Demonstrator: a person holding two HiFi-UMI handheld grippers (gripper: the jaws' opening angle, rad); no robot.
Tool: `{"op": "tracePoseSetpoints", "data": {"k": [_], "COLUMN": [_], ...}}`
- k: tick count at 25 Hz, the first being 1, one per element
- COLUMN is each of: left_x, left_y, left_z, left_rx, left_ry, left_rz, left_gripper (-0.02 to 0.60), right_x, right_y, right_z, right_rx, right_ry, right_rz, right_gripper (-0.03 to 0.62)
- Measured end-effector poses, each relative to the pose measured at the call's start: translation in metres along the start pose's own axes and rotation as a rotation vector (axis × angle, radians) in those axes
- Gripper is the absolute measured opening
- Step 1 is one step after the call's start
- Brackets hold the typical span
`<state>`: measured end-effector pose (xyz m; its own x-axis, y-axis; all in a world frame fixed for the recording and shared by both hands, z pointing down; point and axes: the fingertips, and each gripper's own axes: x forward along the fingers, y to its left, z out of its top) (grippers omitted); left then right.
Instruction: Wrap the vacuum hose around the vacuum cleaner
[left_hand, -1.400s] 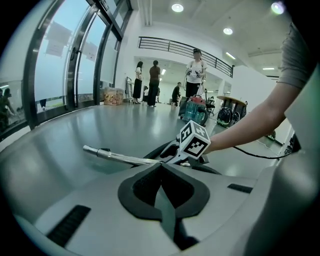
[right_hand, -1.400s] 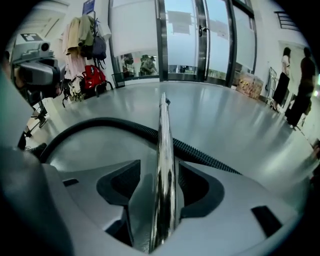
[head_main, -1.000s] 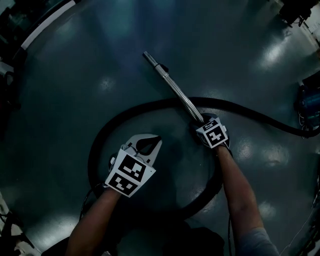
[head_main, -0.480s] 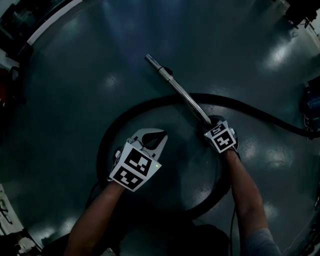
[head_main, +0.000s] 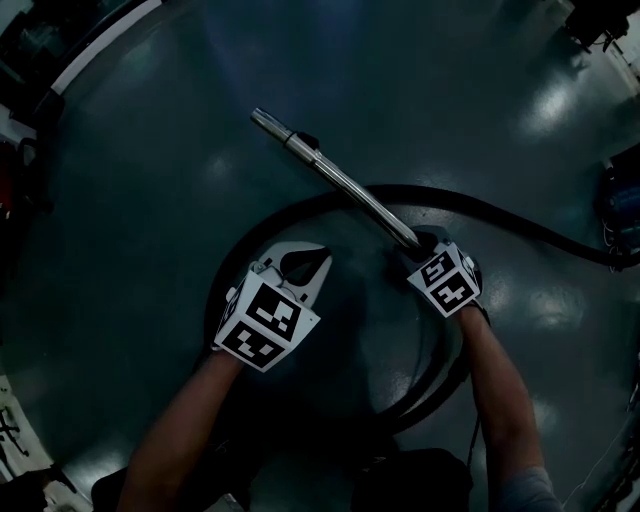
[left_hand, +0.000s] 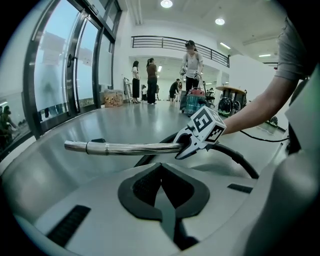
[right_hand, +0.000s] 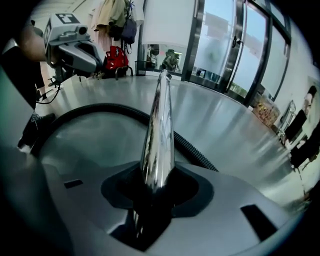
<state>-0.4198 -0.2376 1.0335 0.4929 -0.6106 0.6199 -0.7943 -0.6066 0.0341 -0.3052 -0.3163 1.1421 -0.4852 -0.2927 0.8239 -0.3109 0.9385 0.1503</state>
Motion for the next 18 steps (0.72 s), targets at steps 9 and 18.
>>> {"op": "tracePoseSetpoints", "data": {"k": [9, 18], "left_x": [-0.047, -0.141], "left_y": [-0.003, 0.000], "left_z": [0.035, 0.116], "left_rx": [0.127, 0.143], "left_ry": [0.059, 0.053], "left_rz": [-0.064, -0.081], "left_gripper": [0.006, 0.006], "right_x": [-0.076, -0.169], "right_y": [0.020, 0.049], "right_z": [0.061, 0.146], "right_rx": [-0.011, -0.020], "right_ry": [-0.016, -0.053], "right_rz": [0.010, 0.035], "right_gripper": [0.148, 0.147]}}
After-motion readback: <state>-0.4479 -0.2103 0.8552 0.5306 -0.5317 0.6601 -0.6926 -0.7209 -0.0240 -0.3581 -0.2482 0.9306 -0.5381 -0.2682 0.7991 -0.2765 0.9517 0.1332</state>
